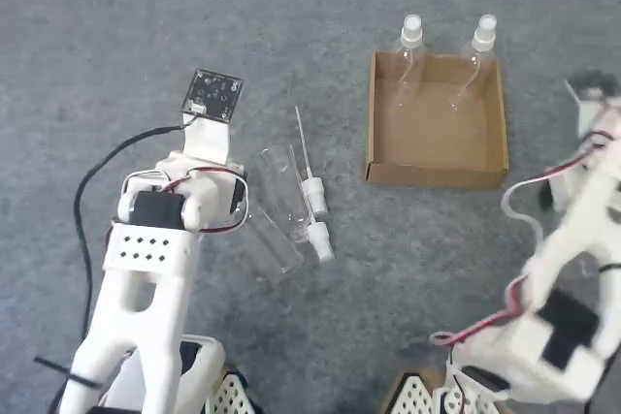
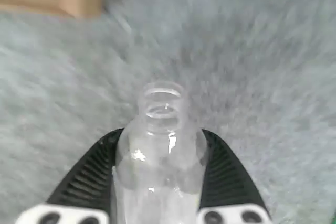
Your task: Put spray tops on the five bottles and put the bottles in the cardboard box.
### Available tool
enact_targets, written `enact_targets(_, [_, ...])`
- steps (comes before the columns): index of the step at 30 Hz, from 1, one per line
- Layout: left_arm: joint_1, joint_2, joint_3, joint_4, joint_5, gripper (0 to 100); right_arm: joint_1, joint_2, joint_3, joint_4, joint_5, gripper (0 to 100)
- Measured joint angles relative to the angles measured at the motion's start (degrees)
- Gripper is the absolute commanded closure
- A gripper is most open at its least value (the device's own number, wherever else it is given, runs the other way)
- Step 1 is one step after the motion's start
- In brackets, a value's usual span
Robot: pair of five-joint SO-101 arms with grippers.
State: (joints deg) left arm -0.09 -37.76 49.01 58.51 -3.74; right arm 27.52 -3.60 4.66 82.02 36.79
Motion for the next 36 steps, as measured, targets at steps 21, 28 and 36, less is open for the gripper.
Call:
enact_targets(21, [0.2,-19.0,-30.7,7.3,10.9,99,-60.9,-39.9,37.4,-27.8,-27.7,99.3])
enact_targets(28, [0.0,-14.8,-38.6,1.8,19.4,99,-70.2,-40.6,44.0,-37.7,-29.5,99.3])
enact_targets(36, [1.1,-12.6,-38.7,-1.3,27.5,99,-71.7,-42.4,51.3,-48.3,-24.9,99.3])
